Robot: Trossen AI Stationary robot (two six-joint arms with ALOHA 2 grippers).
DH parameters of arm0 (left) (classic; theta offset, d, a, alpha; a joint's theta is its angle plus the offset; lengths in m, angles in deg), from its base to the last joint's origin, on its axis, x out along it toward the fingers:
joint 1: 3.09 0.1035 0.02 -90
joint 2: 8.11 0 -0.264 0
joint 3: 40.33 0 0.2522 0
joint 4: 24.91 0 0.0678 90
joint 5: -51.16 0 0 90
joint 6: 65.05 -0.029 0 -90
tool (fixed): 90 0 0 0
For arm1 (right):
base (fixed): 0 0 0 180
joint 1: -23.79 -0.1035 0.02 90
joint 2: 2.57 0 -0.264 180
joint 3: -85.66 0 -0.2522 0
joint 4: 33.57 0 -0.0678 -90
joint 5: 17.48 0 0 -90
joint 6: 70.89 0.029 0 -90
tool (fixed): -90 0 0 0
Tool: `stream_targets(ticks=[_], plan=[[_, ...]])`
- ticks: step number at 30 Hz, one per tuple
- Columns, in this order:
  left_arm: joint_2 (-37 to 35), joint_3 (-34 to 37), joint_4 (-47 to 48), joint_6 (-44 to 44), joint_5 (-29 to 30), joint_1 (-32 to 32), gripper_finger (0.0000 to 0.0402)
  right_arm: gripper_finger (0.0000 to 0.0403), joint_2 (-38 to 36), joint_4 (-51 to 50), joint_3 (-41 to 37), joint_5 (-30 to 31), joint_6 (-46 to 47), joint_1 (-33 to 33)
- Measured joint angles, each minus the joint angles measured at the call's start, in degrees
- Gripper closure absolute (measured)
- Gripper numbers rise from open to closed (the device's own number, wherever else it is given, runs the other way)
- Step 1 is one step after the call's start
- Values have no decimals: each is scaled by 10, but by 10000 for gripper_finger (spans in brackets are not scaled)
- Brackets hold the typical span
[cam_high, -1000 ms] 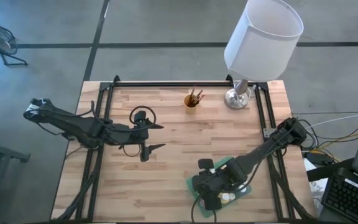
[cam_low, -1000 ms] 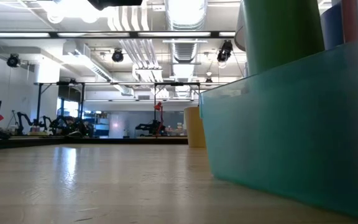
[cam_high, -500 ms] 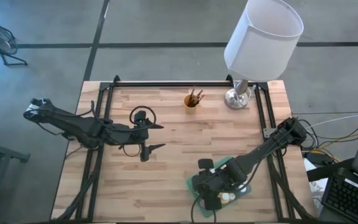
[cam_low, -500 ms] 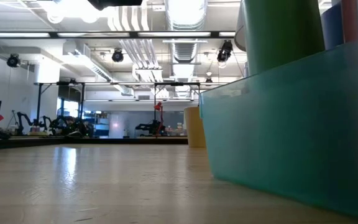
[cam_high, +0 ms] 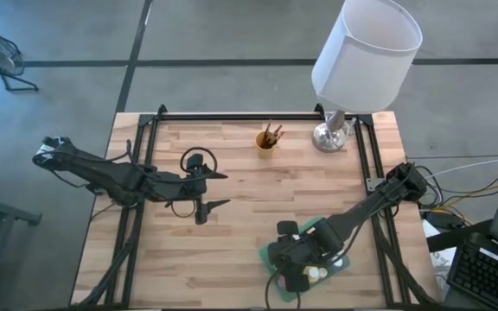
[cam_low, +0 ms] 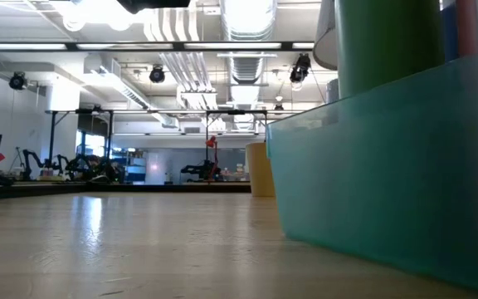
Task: Pick & Place Paint Supplies
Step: Put the big green paint bottle into the green bin, then return to Home Position
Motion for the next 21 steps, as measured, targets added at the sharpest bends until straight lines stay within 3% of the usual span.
stream_targets(ticks=[9, 21], plan=[[0, 0, 0, 0, 0, 0, 73, 188, -17, -7, -2, -5, 5, 0], [0, 0, 1, 0, 0, 0, 73, 198, -56, 2, 0, 1, -9, 0]])
